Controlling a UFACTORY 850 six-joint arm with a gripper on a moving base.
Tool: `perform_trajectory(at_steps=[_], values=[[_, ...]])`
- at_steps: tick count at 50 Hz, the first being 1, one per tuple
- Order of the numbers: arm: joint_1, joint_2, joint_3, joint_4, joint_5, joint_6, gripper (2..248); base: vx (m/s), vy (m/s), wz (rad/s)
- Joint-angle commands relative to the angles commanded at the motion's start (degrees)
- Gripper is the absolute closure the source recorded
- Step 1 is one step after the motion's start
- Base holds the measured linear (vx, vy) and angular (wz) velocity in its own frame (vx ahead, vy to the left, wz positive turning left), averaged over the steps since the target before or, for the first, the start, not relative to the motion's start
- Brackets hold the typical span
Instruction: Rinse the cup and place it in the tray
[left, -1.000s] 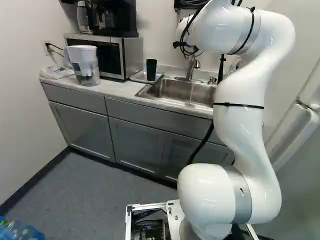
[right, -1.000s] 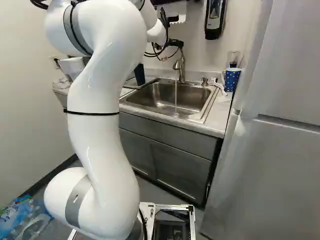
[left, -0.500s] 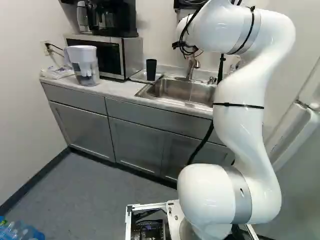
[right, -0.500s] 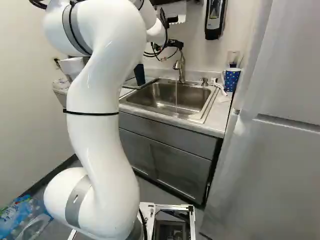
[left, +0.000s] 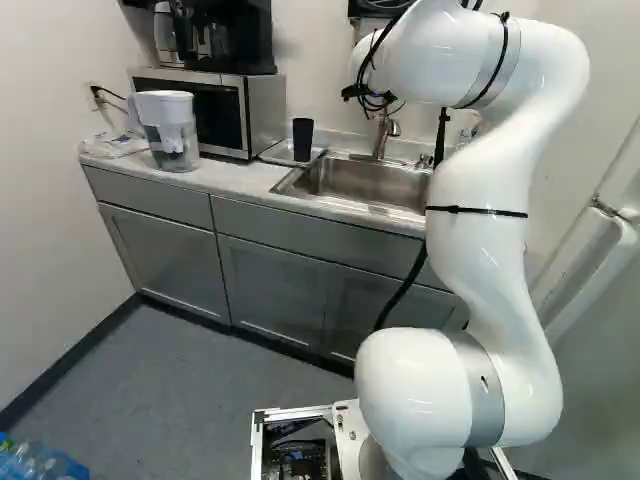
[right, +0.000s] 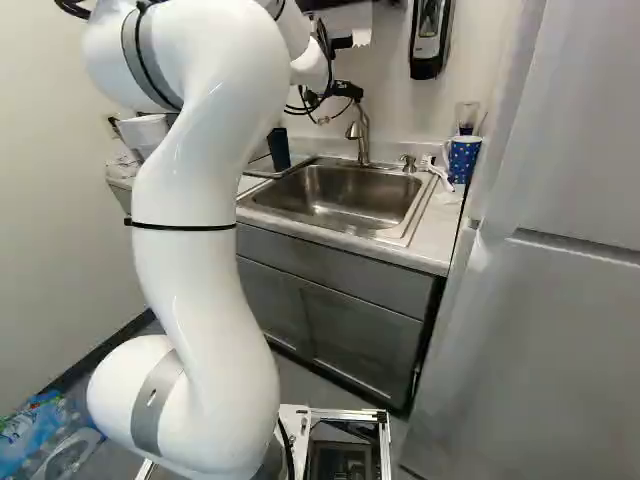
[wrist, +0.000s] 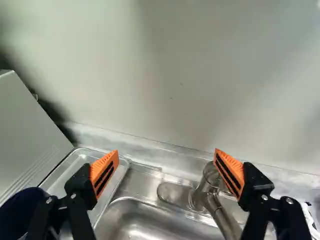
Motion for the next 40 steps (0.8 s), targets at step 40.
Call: perform_trajectory(at_steps=[40], values=[[0.17,0.06,0.07,0.00,0.58,0.00,3,0.000,0.000,0.000]])
